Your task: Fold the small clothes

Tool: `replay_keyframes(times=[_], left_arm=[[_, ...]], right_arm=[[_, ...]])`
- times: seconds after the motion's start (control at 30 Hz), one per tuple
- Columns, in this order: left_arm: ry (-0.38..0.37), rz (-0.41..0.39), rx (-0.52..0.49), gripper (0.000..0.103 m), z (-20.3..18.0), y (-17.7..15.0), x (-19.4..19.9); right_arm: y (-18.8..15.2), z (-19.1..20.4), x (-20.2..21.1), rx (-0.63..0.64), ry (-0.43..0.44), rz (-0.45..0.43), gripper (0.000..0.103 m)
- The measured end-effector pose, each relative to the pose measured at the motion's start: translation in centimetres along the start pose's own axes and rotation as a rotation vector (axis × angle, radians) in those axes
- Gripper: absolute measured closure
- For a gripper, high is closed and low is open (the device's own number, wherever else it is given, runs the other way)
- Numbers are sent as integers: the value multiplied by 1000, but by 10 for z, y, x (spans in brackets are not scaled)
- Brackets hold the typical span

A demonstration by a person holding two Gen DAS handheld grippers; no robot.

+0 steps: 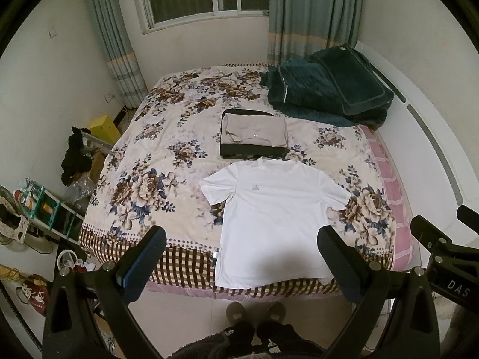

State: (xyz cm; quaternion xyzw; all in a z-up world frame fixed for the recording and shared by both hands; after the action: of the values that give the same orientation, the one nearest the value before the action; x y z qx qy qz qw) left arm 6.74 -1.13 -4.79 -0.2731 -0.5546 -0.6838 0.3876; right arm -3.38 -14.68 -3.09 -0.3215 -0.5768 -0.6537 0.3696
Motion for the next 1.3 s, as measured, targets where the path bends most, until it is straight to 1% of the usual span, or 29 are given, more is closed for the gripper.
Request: replay_keyframes(times=[0.1,0.13,0.17,0.33,0.47,1.3], left_arm=[[-2,-4,5,0,1,3,0],[0,-7,5,0,1,5,0],[0,-8,6,0,1,6,0],[-3,-14,13,0,3,-1,-1],[-5,-18,22,0,6,4,-2],[-5,-25,20,0,9,3,-2]], right_arm=[[2,-1,-1,0,-1,-2,0],[17,5,4,3,-1,-3,0],[20,5,5,3,0,-4,0],[18,4,5,4,-1,-6,0],[19,4,5,3,-1,-6,0],[18,6,6,4,-2,-12,0]])
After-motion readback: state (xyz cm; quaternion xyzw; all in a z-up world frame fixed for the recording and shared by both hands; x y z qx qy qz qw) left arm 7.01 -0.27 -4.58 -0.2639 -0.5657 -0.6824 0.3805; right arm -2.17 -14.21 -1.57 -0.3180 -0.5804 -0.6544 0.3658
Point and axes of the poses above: each gripper's, at about its wrist camera, not at the fingertips, and x roughly against the way its jaws point, z to its left, y to its top, the point moved 9 cm from there along -x, roughly the way its jaws point, and after that the axes turned 14 degrees about y, right-handed, at the moved point
